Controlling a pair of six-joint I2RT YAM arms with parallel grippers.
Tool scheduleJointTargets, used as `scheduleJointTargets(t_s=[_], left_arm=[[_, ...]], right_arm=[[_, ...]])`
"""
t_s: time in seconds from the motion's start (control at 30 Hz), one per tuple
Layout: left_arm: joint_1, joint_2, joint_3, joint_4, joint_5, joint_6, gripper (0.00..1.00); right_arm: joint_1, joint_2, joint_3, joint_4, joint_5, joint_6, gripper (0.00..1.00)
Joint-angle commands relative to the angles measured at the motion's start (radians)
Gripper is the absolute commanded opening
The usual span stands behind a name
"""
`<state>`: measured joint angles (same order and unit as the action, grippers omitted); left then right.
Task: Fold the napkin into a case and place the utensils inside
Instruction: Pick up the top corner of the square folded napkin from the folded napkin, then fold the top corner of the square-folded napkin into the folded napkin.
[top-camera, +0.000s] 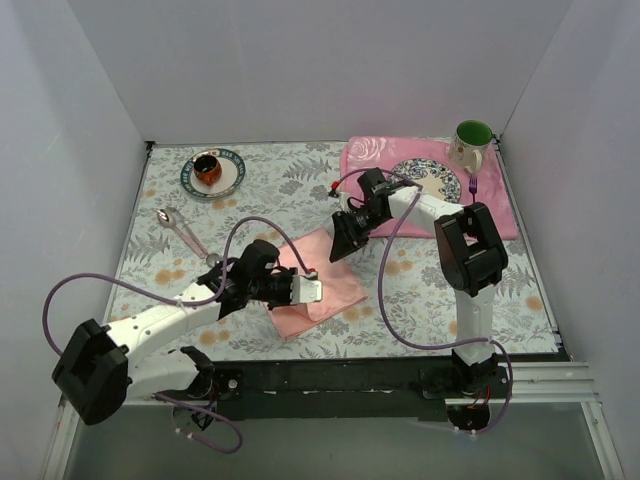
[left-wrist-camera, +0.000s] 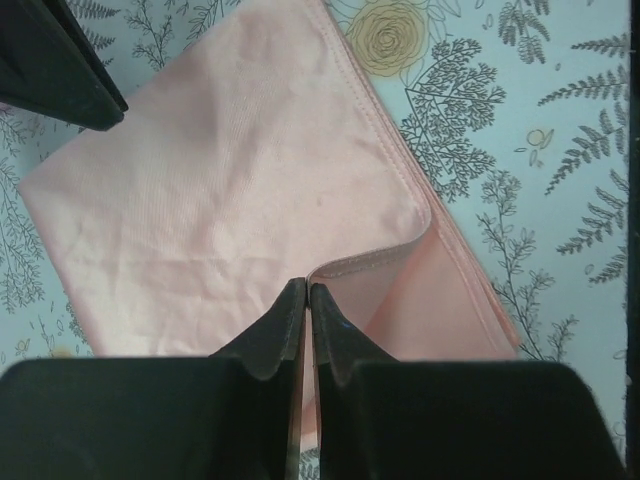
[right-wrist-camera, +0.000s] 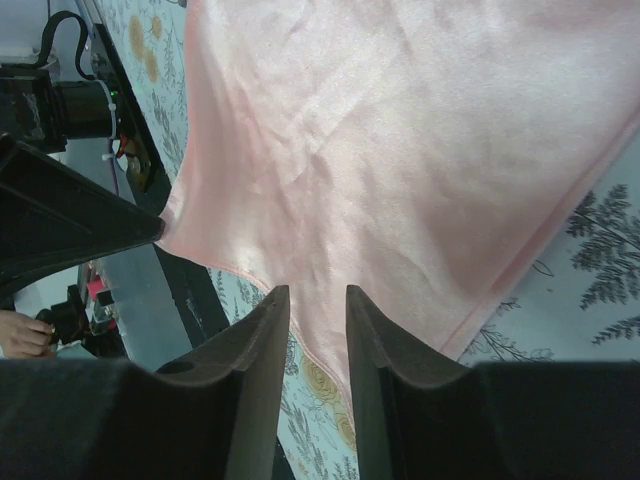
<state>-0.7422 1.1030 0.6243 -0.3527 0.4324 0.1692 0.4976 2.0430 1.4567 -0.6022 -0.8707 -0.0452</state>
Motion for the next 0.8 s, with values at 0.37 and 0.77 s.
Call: scheduleJointTargets(t_s=[0.37, 0.77], left_arm=[[0.113, 0.406, 0.242, 0.265, -0.055, -0.151, 0.0], [0.187, 0.59, 0.359, 0.336, -0.052, -0.223, 0.0]], right_arm=[[-0.119, -0.098, -0.059, 0.012, 0.032, -0.001, 0.49], [-0.14, -0.092, -0.048, 0.015, 0.029, 0.013, 0.49]])
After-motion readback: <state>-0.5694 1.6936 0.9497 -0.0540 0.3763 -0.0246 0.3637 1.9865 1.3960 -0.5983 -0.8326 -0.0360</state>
